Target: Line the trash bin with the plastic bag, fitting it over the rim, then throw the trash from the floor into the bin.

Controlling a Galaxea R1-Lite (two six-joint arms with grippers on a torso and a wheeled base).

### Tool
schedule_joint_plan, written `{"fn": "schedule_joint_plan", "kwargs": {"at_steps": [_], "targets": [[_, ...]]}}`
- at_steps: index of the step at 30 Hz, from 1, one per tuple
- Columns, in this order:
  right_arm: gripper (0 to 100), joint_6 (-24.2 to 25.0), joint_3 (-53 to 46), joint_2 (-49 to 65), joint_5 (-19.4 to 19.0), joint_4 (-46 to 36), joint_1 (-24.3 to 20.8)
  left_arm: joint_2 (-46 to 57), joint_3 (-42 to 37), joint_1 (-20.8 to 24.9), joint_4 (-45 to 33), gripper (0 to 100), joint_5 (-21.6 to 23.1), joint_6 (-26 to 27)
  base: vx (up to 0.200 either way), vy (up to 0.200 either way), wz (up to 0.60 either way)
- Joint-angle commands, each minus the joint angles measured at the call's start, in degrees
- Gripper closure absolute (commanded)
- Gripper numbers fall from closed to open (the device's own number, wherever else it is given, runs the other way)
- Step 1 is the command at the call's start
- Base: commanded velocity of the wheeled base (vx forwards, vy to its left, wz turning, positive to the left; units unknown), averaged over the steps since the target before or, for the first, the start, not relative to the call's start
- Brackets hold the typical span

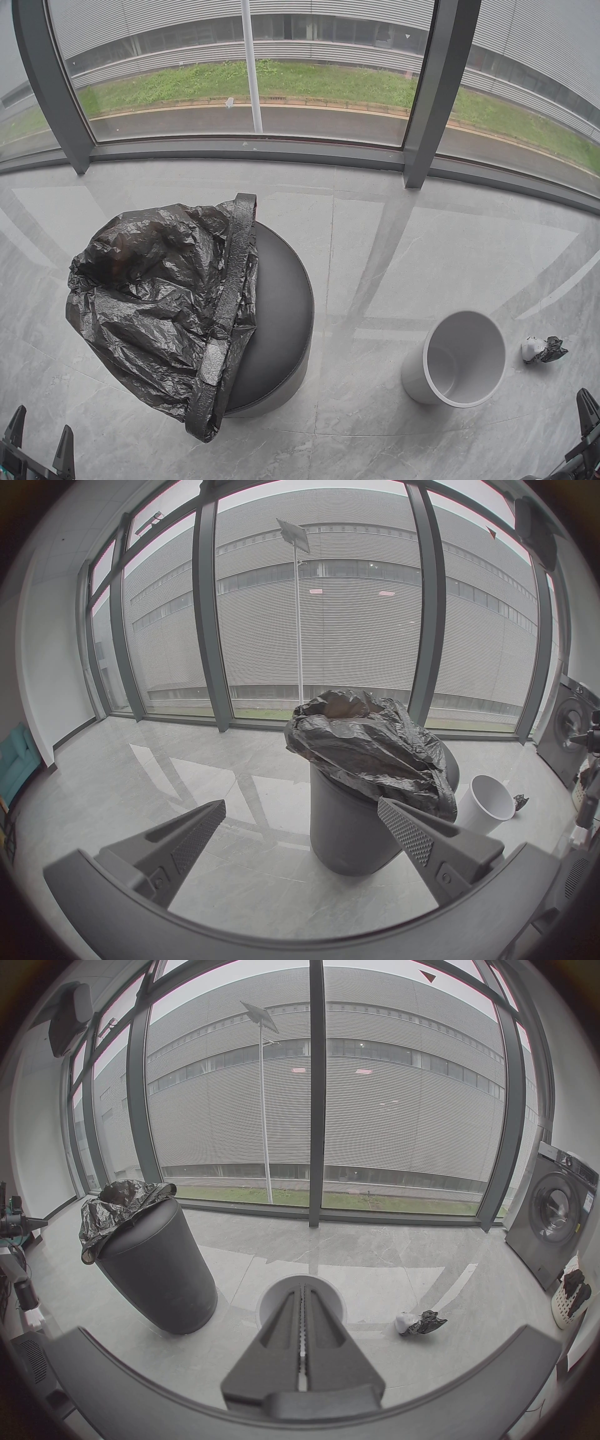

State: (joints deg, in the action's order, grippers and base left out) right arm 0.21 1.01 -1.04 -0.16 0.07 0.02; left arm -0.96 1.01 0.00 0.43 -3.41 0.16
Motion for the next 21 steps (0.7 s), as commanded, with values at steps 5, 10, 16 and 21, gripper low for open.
{"fn": "schedule_joint_plan", "kwargs": {"at_steps": [5,10,16,21], "targets": [[100,0.06,-0.92,0.68,-0.02,0.01,-0.02,0.96,-1.01,0.0,0.1,0,-0.01,0.19,0.0,0.0,0.0],[100,0.06,-0.92,0.6,-0.02,0.01,-0.02,0.96,-0.05,0.0,1.42,0,0.25,1.86,0.0,0.0,0.0],[100,0.41,-0.92,-0.72,-0.02,0.1,-0.38,-20.13,25.71,1.76,-0.69,0,7.9,-2.97,0.0,0.0,0.0],[100,0.41,-0.92,-2.83,-0.02,0.1,-1.08,-32.44,22.02,7.82,-4.56,0,20.9,-4.2,0.0,0.0,0.0]]}}
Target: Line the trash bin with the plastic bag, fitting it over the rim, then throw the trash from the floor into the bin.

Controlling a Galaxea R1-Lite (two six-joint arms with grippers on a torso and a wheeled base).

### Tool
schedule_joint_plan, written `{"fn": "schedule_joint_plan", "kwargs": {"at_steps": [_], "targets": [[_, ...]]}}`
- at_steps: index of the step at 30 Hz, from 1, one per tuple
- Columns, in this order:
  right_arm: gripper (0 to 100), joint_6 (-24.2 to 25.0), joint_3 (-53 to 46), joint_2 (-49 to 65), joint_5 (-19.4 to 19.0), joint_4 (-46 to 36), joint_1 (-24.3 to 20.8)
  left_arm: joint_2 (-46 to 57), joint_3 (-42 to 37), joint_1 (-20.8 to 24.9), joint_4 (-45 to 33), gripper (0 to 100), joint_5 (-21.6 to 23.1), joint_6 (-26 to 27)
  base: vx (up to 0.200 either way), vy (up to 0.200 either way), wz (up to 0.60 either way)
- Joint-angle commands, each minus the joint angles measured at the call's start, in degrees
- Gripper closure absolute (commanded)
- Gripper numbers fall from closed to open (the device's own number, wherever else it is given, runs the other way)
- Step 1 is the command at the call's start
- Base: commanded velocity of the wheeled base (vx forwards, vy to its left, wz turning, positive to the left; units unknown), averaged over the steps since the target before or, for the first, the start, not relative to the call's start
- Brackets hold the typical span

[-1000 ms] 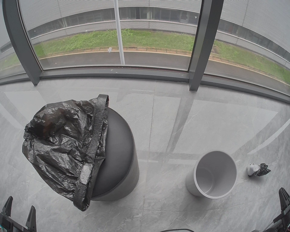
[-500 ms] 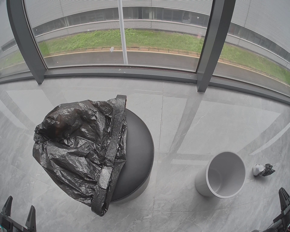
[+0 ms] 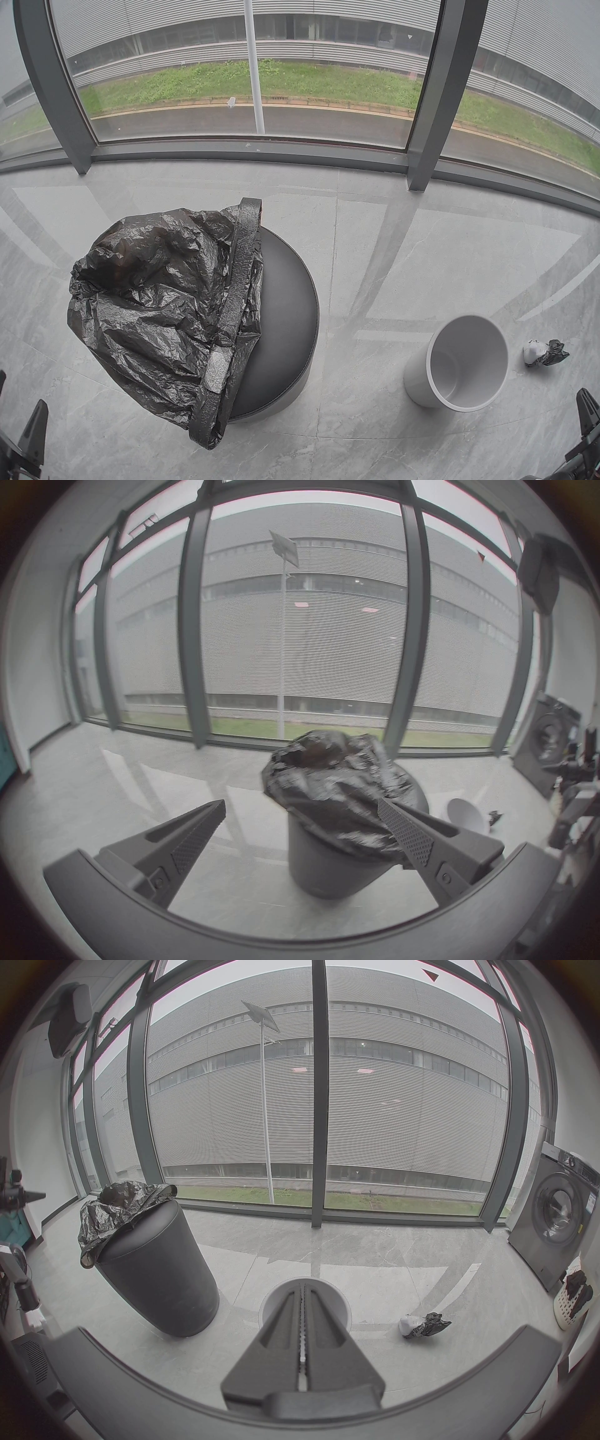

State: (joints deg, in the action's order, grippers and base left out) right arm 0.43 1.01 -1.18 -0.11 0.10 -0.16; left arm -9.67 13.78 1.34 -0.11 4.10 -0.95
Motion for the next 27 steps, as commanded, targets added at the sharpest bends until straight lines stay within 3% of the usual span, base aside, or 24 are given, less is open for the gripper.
{"fn": "schedule_joint_plan", "kwargs": {"at_steps": [1,8,12,17,22,27], "targets": [[100,0.19,-0.92,-2.77,-0.07,0.08,-1.25,-27.25,8.29,7.18,-3.67,0,14.98,-3.18,0.0,0.0,0.0],[100,0.28,-0.92,-2.42,0.02,0.08,-1.42,-44.12,10.92,12.28,-0.51,0,19.28,-4.59,0.0,0.0,0.0],[100,0.28,-0.92,-2.25,-0.07,0.08,-1.25,-44.65,8.99,21.16,-0.77,0,18.84,-9.6,0.0,0.0,0.0],[100,0.28,-0.92,-2.16,0.02,-0.01,-1.07,-44.12,10.13,32.15,0.11,0,18.58,-20.14,0.0,0.0,0.0],[100,0.28,-1.01,-2.25,0.02,0.08,-1.16,-45.53,11.54,34.78,-0.07,0,16.56,-23.13,0.0,0.0,0.0],[100,0.28,-1.01,-2.25,-0.07,-0.01,-1.16,-49.57,11.19,34.87,-0.77,0,9.79,-22.78,0.0,0.0,0.0]]}}
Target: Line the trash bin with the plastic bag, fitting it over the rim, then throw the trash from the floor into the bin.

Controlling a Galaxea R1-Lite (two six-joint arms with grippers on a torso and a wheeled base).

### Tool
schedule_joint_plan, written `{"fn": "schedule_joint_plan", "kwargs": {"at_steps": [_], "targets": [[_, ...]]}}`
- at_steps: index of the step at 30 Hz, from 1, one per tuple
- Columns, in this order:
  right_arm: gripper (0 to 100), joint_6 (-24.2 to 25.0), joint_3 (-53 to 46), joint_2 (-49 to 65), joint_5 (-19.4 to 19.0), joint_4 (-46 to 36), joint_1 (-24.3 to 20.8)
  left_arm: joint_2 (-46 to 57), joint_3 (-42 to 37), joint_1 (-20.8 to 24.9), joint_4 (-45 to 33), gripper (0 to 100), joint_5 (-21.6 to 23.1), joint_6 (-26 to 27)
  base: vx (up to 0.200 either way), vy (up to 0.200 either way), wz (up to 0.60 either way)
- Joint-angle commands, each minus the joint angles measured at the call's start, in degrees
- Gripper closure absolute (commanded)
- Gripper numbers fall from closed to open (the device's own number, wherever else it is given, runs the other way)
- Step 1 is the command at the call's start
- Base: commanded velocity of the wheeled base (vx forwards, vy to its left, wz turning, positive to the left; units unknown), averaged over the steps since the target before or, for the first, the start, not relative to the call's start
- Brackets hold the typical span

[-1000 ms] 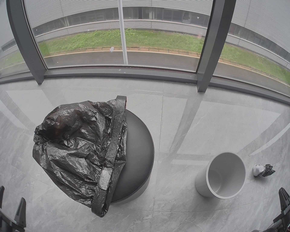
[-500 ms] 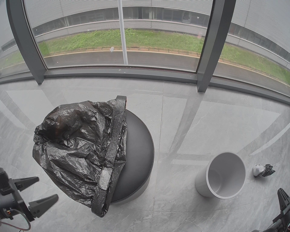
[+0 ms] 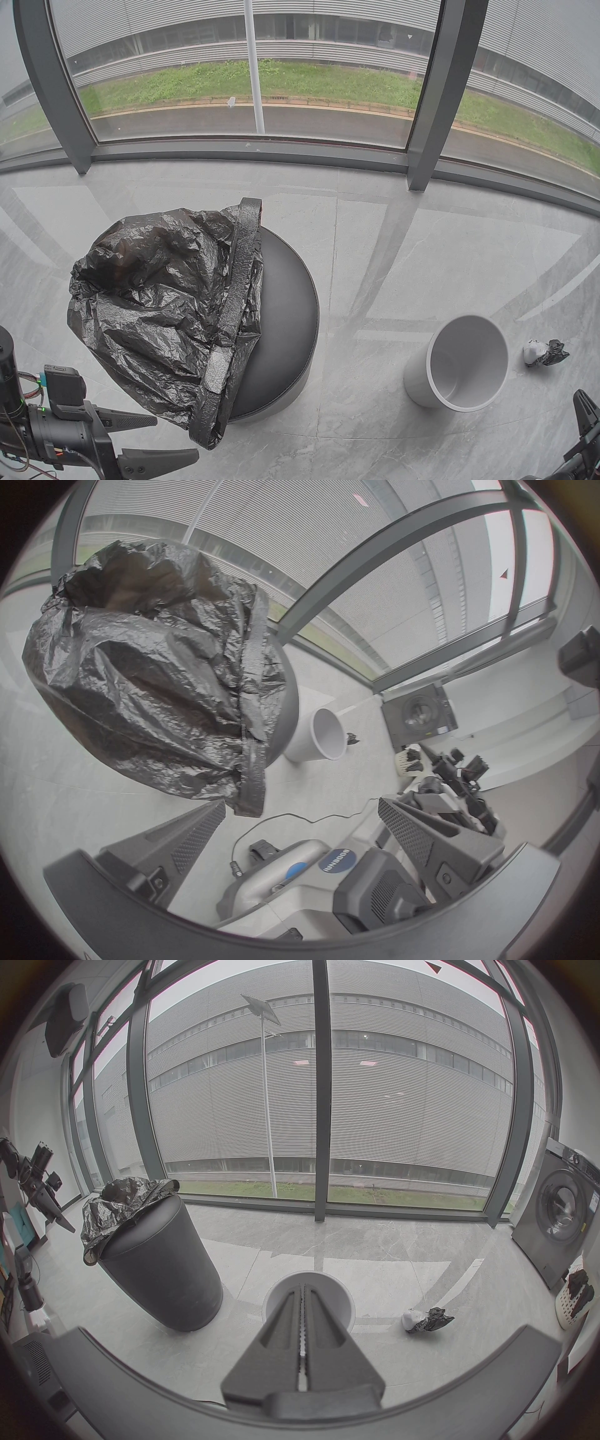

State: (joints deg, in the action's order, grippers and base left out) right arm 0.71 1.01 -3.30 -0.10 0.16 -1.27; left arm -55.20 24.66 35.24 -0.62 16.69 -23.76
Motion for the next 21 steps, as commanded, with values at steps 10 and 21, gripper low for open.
{"fn": "schedule_joint_plan", "kwargs": {"at_steps": [10,21], "targets": [[100,0.0,-1.01,-0.04,-0.08,0.02,0.04,-10.54,2.41,4.04,-0.26,0,-10.36,0.38,0.0,0.0,0.0],[100,0.0,-1.01,1.46,0.01,0.02,0.65,-14.67,4.17,6.94,-3.07,0,-18.01,1.0,0.0,0.0,0.0]]}}
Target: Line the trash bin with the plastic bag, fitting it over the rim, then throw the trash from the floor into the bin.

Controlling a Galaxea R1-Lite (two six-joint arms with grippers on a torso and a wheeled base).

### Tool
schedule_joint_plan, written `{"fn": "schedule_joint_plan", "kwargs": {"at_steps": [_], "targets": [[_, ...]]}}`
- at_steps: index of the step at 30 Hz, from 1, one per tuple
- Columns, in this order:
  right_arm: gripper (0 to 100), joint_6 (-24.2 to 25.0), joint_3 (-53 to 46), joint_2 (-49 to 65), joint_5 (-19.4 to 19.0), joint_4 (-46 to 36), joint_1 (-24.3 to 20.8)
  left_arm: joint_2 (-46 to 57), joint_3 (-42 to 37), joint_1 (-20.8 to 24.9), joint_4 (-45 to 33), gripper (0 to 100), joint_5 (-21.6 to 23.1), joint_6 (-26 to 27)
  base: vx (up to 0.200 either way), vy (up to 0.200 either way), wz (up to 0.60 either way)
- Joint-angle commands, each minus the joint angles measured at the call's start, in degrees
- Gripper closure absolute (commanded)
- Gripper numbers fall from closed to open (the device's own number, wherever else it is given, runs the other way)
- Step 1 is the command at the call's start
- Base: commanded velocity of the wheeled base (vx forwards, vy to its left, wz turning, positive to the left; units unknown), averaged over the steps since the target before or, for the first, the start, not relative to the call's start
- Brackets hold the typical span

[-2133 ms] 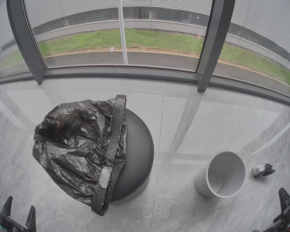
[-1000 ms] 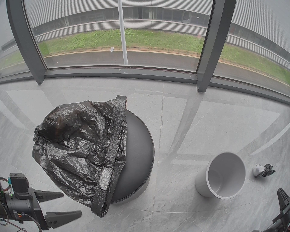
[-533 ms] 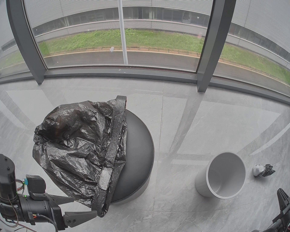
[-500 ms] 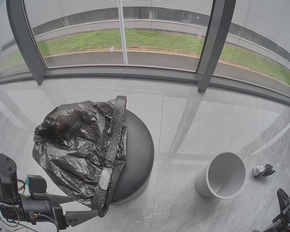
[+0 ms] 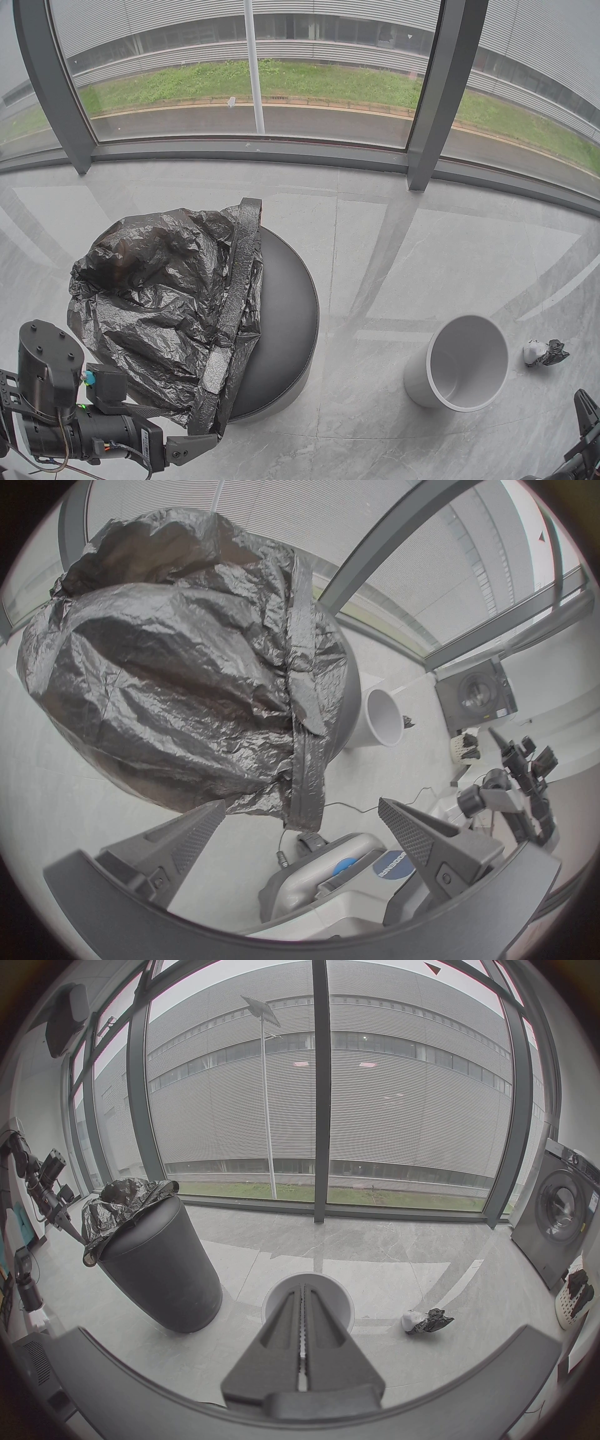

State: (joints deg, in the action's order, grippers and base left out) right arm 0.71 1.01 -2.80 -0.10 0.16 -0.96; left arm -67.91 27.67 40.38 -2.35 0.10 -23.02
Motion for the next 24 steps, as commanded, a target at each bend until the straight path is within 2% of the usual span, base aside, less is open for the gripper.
{"fn": "schedule_joint_plan", "kwargs": {"at_steps": [1,7,13,24], "targets": [[100,0.0,-1.01,1.05,0.01,0.02,0.35,-2.05,1.42,1.9,-1.6,0,-1.68,0.43,0.0,0.0,0.0],[100,0.0,-1.01,1.13,0.01,0.02,0.35,-3.54,3.0,2.25,-4.24,0,-3.26,5.35,0.0,0.0,0.0],[100,0.0,-1.01,1.75,0.01,0.02,0.52,-5.91,5.11,2.08,-7.93,0,-3.7,5.53,0.0,0.0,0.0],[100,0.0,-1.01,2.54,0.01,0.02,0.79,-11.45,9.42,4.19,-8.02,0,-5.02,3.94,0.0,0.0,0.0]]}}
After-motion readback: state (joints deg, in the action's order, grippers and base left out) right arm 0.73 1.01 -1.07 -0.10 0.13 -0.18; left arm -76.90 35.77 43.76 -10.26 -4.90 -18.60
